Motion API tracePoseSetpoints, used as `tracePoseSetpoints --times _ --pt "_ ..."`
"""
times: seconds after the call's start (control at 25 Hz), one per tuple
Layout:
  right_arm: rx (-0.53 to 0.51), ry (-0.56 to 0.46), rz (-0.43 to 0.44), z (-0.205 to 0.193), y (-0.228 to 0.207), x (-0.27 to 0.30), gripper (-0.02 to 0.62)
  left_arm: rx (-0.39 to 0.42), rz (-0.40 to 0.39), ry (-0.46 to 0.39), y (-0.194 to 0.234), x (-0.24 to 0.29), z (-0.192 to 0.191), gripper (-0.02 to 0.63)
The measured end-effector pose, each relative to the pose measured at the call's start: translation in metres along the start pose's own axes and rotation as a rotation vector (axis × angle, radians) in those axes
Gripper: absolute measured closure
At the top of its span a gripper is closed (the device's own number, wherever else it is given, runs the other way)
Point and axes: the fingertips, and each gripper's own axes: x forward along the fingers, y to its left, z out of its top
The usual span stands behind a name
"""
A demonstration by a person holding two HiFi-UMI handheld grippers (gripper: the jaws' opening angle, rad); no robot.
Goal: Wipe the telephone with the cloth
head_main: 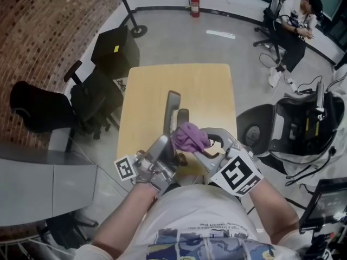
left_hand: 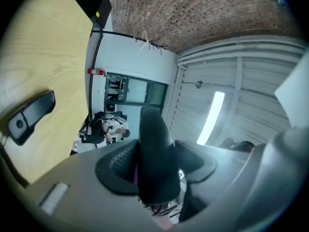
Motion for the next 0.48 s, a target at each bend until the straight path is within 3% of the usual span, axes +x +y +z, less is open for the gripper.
tracePoseSetpoints --times 0.32,0.48 --pt "0.042 0.081 -0.133 -0.015 -0.054 0.007 0.474 -0.025 -0.027 0.017 -0.01 0.008 -0.005 0.357" --pt "0.005 0.124 -0.157 -0.012 -0.059 0.014 0.474 -0.038 -0.025 0.036 -0.01 0.01 -0.013 0.357"
